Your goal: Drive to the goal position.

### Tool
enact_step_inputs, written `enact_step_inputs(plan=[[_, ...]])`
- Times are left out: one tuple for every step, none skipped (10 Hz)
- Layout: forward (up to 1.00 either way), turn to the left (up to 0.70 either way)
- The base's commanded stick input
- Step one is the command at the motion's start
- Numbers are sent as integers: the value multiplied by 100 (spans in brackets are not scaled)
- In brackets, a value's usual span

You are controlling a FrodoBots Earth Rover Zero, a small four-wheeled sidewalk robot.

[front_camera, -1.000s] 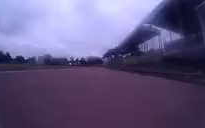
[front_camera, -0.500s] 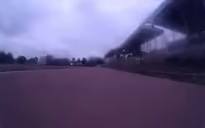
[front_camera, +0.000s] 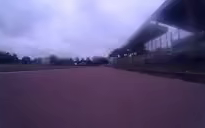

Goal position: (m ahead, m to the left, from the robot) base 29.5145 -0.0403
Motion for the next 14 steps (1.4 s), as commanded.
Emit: enact_step_inputs(plan=[[70,0],[70,-14],[70,-14],[70,-14],[70,-14],[70,-14],[70,-14],[70,-14],[70,-14],[70,-14],[70,-14],[70,-14],[70,-14],[70,-14]])
